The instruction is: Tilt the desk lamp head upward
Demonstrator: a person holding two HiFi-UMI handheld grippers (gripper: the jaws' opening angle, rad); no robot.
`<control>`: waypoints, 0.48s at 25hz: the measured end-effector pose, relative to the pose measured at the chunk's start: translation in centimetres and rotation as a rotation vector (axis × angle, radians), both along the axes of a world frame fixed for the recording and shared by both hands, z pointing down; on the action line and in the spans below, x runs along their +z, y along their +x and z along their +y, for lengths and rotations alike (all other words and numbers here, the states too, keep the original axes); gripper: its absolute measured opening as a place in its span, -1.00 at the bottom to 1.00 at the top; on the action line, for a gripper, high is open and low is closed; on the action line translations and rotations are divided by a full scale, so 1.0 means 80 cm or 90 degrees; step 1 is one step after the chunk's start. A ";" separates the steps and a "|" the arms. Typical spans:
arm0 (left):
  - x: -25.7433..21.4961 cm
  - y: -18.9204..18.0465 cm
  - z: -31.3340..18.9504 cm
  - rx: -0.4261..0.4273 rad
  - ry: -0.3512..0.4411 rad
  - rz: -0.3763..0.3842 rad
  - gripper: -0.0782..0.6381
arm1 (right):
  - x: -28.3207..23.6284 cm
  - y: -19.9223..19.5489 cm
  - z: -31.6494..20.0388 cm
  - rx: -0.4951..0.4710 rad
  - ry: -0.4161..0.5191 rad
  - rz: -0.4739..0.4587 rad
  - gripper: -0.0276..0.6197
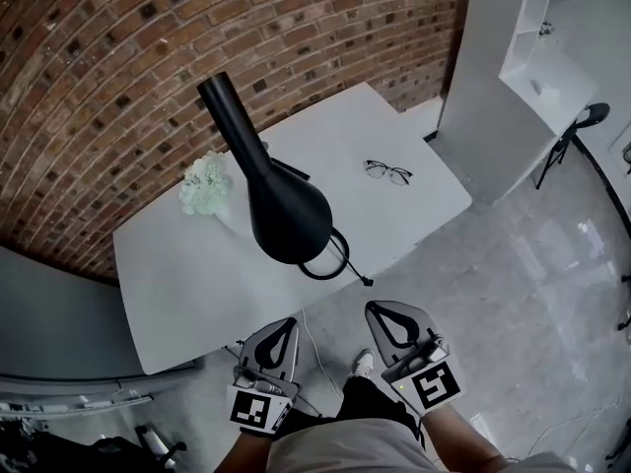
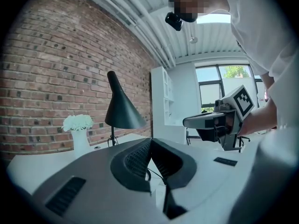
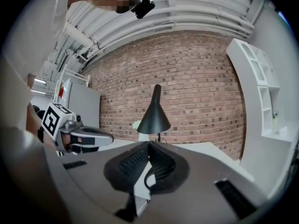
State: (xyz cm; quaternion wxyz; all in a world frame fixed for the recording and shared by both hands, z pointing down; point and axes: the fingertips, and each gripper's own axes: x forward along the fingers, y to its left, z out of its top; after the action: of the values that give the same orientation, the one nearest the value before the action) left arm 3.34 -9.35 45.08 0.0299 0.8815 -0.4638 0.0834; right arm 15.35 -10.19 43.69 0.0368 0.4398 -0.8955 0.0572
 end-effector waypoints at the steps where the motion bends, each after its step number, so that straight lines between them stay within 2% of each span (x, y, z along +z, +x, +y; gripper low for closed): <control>1: -0.001 0.001 -0.002 -0.006 0.001 -0.002 -0.76 | -0.001 0.000 -0.003 -0.009 0.003 -0.004 -0.87; 7: -0.020 0.011 -0.010 -0.036 0.019 -0.003 -0.76 | -0.015 0.001 -0.014 -0.045 0.015 -0.017 -0.87; 12: -0.025 0.007 -0.010 -0.056 0.025 0.010 -0.76 | -0.026 0.001 -0.017 -0.057 0.024 -0.005 -0.87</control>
State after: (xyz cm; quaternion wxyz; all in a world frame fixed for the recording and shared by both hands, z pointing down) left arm 3.92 -10.13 43.09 0.0199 0.8613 -0.5035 0.0657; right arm 15.43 -11.52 41.57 0.0273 0.3996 -0.9154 0.0403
